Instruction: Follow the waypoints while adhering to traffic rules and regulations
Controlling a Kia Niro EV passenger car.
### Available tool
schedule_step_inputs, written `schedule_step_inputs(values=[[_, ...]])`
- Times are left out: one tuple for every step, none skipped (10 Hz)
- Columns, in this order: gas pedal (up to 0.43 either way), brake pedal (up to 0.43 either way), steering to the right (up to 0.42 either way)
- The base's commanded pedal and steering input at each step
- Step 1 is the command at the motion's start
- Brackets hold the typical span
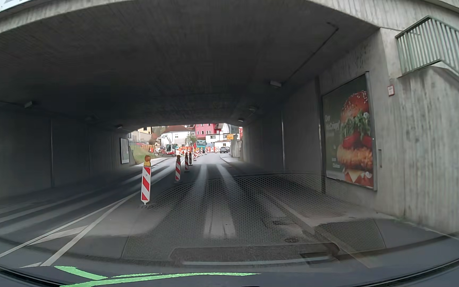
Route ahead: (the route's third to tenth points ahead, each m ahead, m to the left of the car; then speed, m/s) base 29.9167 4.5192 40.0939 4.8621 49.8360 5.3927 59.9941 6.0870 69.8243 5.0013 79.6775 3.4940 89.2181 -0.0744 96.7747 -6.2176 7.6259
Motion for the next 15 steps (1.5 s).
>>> schedule_step_inputs(values=[[0.0, 0.0, -0.018], [0.0, 0.0, -0.019], [0.0, 0.0, -0.019], [0.0, 0.0, -0.019], [0.0, 0.0, -0.019], [0.0, 0.0, -0.019], [0.008, 0.0, -0.018], [0.02, 0.0, -0.018], [0.02, 0.0, -0.018], [0.02, 0.0, -0.018], [0.028, 0.0, -0.017], [0.028, 0.0, -0.017], [0.028, 0.0, -0.016], [0.039, 0.0, -0.016], [0.047, 0.0, -0.013]])
